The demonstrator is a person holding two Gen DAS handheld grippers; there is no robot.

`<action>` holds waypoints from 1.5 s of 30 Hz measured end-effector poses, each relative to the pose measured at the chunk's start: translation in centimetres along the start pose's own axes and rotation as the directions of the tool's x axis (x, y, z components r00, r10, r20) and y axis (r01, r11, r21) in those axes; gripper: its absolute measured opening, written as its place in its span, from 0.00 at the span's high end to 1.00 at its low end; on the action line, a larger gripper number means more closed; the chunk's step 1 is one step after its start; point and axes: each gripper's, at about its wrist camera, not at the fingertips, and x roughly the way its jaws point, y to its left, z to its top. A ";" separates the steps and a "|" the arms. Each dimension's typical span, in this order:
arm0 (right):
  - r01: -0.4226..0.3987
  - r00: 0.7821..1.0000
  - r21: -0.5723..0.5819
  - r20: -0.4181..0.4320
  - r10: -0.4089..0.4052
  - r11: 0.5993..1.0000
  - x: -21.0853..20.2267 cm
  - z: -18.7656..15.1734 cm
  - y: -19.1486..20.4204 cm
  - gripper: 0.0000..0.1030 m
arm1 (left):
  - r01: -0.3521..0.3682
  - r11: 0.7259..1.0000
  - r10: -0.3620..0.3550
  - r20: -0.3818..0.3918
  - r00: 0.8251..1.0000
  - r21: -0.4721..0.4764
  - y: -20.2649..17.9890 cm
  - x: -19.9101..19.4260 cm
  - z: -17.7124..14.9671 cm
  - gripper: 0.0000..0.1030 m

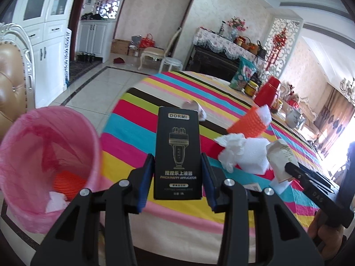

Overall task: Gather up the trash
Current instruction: 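Carry the DORMI box and paper bag to the wastebasket and release both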

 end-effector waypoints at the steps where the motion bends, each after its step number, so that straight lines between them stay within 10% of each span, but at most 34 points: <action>1: -0.005 1.000 -0.006 0.007 0.005 1.000 -0.1 0.3 0.5 0.67 | -0.003 1.000 0.003 0.006 1.000 -0.005 0.4 -0.4 0.1 0.61; 24: -0.167 0.984 -0.107 0.044 0.172 0.980 0.0 3.3 10.1 0.67 | -0.136 0.988 0.143 0.100 0.985 -0.079 8.2 -6.5 2.3 0.61; 45: -0.408 0.913 -0.275 -0.101 0.395 0.871 5.3 4.2 27.7 0.67 | -0.268 0.948 0.291 0.127 0.948 -0.171 16.0 -10.9 3.3 0.61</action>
